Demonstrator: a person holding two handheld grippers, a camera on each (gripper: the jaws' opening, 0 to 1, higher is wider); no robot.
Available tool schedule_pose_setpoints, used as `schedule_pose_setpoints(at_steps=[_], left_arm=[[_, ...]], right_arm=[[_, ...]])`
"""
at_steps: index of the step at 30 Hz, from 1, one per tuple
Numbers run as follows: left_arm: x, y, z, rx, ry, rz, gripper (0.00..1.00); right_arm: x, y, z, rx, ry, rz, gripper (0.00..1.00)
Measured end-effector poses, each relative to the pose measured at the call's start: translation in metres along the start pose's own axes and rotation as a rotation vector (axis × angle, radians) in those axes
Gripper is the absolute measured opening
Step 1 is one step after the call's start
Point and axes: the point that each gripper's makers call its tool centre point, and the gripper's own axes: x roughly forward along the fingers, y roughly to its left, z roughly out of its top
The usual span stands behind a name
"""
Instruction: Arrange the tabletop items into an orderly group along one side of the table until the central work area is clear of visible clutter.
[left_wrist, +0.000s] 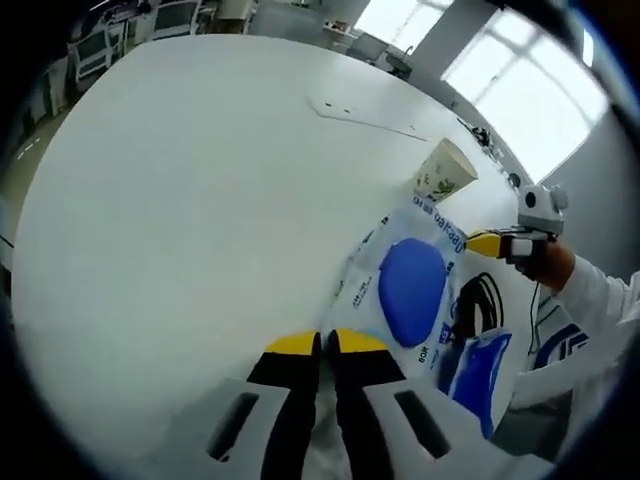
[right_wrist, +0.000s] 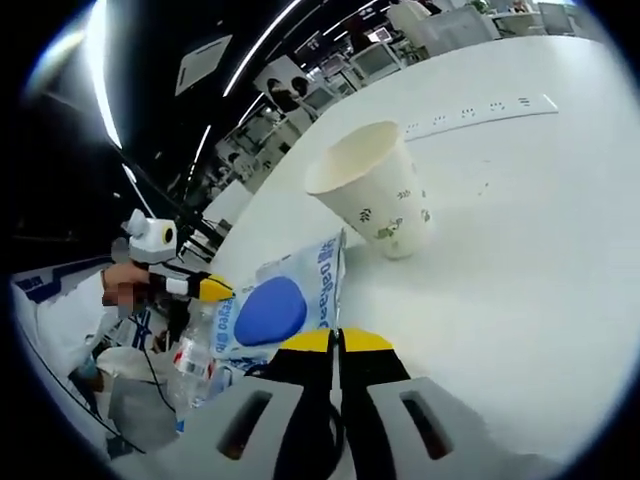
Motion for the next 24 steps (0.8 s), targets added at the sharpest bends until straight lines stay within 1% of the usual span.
schedule_pose_setpoints(at_steps=[3, 7, 9, 16, 19, 24], left_arm=[[0.0015, 0.0012, 0.0005, -0.015, 0.001, 0.003, 0.0], [0.0022, 0.0016, 0.0007, -0.011, 0.005, 0.002, 0.0], [0.002, 0.0021, 0.0008, -0.037, 0.008, -0.004, 0.0], [0.0024, 0.0024, 0.0004, -0.038, 0.012, -0.014, 0.0], [0.0025, 0.0025, 0.0005, -0.048, 0.013, -0.016, 0.0], [0.003, 0.0025, 0.0008, -0.043, 0.013, -0.014, 0.0]], right_arm=[[0.0006, -0.0005, -0.0003, 0.002, 0.0, -0.006, 0.0], [0.0005, -0.0003, -0.0004, 0.005, -0.004, -0.009, 0.0], [0.0006, -0.0004, -0.0005, 0.01, -0.005, -0.009, 0.0], [0.0008, -0.0015, -0.0012, 0.008, 0.001, -0.005, 0.0], [0.0009, -0.0019, -0.0013, 0.02, -0.001, 0.001, 0.0], [0.0021, -0.0015, -0.0031, 0.037, 0.003, 0.008, 0.01]])
